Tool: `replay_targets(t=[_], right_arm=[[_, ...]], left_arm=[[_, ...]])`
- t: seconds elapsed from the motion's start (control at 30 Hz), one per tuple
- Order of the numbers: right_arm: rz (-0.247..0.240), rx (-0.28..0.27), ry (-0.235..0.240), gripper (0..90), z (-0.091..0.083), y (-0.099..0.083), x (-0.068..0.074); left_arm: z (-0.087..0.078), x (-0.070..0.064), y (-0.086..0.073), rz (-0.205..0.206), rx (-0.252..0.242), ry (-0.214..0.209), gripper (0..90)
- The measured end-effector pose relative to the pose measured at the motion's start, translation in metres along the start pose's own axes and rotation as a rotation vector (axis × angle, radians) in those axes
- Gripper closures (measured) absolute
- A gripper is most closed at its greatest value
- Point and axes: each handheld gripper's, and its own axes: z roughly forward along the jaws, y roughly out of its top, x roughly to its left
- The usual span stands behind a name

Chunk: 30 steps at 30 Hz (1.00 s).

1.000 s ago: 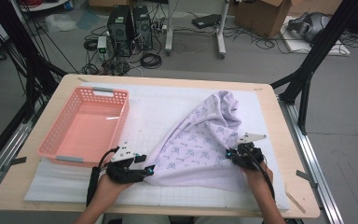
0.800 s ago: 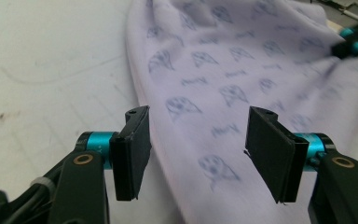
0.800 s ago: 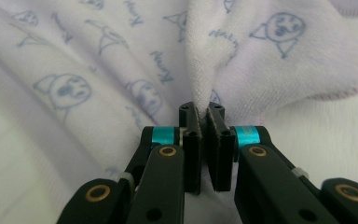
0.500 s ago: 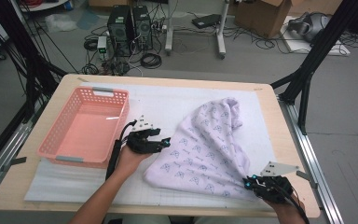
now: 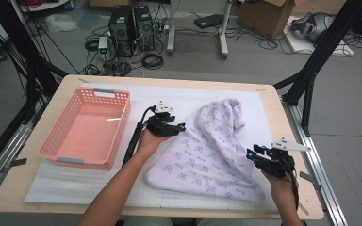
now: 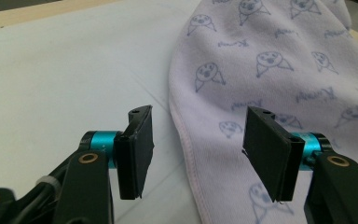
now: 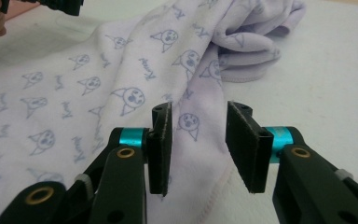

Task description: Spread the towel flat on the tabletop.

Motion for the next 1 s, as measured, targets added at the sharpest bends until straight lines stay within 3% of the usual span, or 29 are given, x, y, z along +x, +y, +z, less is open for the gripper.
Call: replay_targets(t=[0.13,0.27,0.4,0.5,0.53,0.6,0.67,0.77,0.87,1.0], right_arm=[[-0.015,0.018,-0.003,57.0,0.011,0.0,0.003],[-0.012,0.014,-0.016,54.2,0.009,-0.002,0.001],[0.001,0.012,-0.022,53.9,0.006,-0.006,-0.004],[0.013,0.01,-0.025,53.6,0.005,-0.007,-0.006],[0.015,0.009,-0.024,53.5,0.005,-0.007,-0.006],[0.012,0.008,-0.025,53.4,0.005,-0.007,-0.006],[0.014,0.008,-0.024,53.4,0.004,-0.007,-0.005],[0.014,0.011,-0.024,53.4,0.004,-0.007,-0.005],[0.019,0.011,-0.024,53.4,0.005,-0.008,-0.005],[0.021,0.012,-0.022,53.4,0.007,-0.006,-0.004]], left_arm=[[0.018,-0.002,0.006,0.025,0.042,-0.008,41.1],[0.036,-0.002,0.005,0.024,0.1,0.01,39.2],[0.047,-0.009,0.0,0.066,0.15,0.013,40.0],[0.047,-0.014,-0.001,0.115,0.156,0.043,39.5],[0.046,-0.014,-0.001,0.122,0.158,0.042,42.2],[0.043,-0.015,-0.001,0.13,0.159,0.024,56.1],[0.039,-0.019,-0.003,0.149,0.163,0.01,81.6],[0.028,-0.018,-0.008,0.126,0.17,0.007,84.5],[0.01,-0.014,-0.017,0.089,0.136,0.014,84.6],[-0.016,-0.016,-0.029,0.097,0.116,0.009,84.5]])
